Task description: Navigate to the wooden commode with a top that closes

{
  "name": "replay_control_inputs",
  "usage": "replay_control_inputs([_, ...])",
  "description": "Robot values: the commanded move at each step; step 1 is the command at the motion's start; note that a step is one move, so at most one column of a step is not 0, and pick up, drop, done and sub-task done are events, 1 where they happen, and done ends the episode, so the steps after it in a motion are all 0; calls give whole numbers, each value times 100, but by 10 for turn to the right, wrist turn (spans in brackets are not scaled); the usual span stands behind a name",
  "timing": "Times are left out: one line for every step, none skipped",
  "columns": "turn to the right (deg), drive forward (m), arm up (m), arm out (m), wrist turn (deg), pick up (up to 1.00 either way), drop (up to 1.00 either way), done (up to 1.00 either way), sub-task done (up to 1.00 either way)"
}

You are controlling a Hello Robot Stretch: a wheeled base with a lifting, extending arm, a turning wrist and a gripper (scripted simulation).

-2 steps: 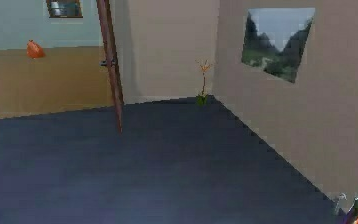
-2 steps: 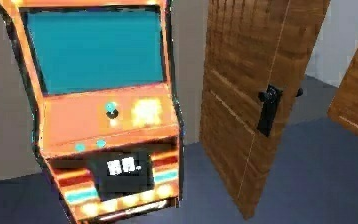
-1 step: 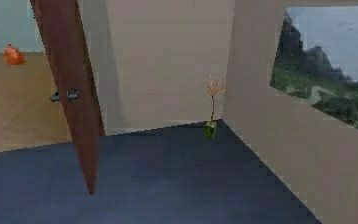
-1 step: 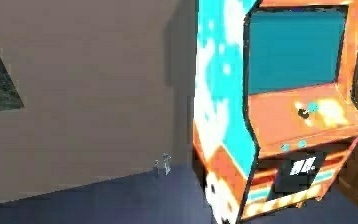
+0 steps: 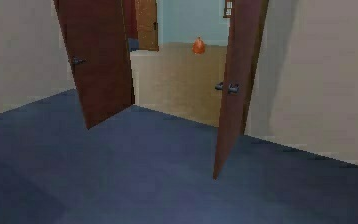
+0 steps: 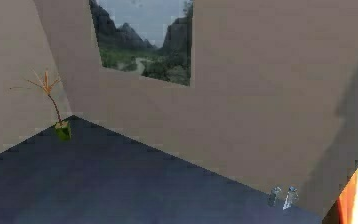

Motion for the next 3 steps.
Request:
replay_control_inputs([-120,0,0,0,0,0,0,0,0])
replay_control_inputs([-30,0,0,0,0,0,0,0,0])
replay_control_inputs([0,100,0,0,0,0,0,0,0])
